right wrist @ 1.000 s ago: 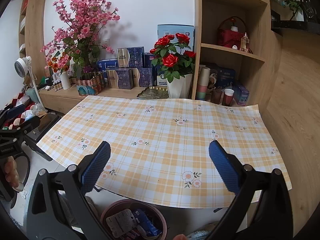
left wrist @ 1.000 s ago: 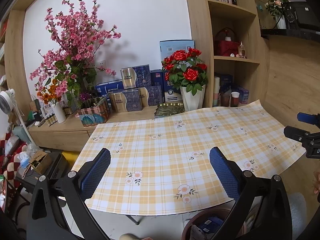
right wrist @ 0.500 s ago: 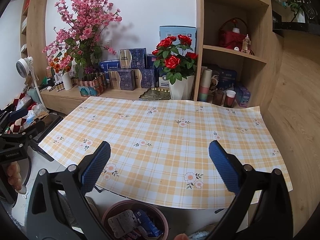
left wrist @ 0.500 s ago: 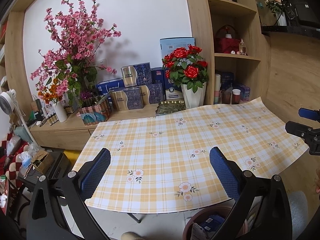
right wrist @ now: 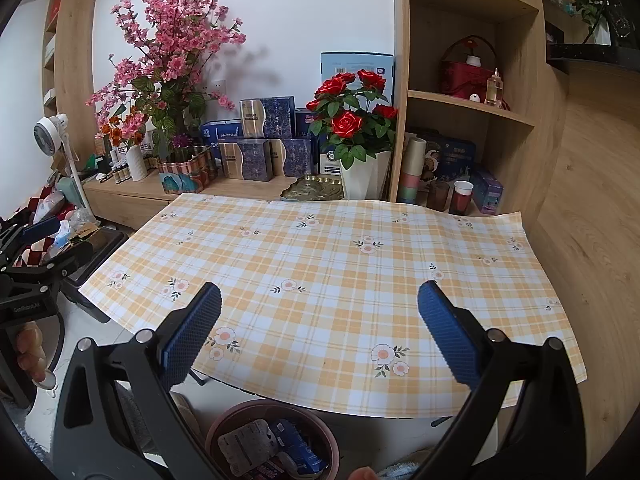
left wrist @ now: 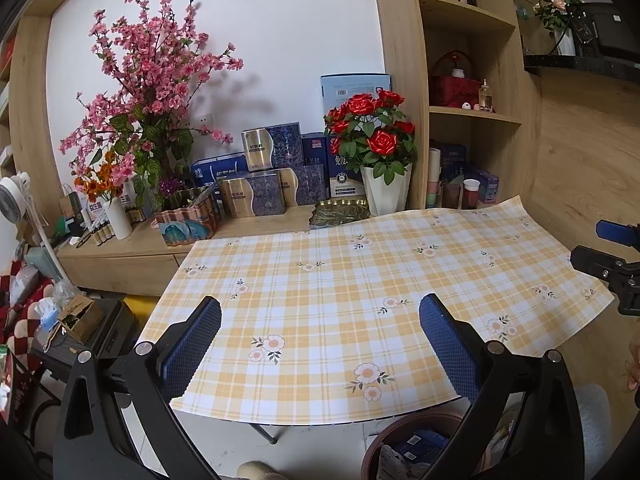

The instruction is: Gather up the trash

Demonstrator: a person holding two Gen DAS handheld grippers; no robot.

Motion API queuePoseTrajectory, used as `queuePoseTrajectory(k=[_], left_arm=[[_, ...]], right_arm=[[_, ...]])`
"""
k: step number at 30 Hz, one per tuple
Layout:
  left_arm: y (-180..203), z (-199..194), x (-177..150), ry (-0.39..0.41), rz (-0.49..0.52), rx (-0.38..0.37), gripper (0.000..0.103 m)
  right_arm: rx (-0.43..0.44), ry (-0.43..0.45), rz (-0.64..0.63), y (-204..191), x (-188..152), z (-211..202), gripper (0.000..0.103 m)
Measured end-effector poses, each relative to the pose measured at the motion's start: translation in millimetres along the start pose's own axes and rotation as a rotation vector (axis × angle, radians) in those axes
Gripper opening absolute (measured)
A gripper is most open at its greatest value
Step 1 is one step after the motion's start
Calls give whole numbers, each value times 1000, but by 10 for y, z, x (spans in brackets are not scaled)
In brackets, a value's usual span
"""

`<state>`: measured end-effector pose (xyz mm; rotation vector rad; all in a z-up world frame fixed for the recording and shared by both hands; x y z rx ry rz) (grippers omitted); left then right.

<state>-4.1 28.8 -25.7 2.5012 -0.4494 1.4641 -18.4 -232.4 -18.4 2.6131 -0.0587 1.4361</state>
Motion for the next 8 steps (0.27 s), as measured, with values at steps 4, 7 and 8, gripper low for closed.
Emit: queuePoseTrajectory(k=[4,7,8], left_arm=[[-6,-23,-7,5,7,14,97],[-16,-37,-4,6,3,12,97],[-20,-39,-3,6,2,12,97]], right_arm=[[-1,0,0,-9,-2,-5,97],[0,2,1,-14,-4,-11,97],[0,2,1,-16,-5,-14,97]])
Point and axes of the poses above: each gripper's, at about its wrist camera, not at the fingertips, and z roughly the way its jaws point, y to its right, x to its top, the point moved 2 cm from there along z, roughly the way its jaws point, and after that the axes turned 15 degrees about -x, right-handed, at the moved point
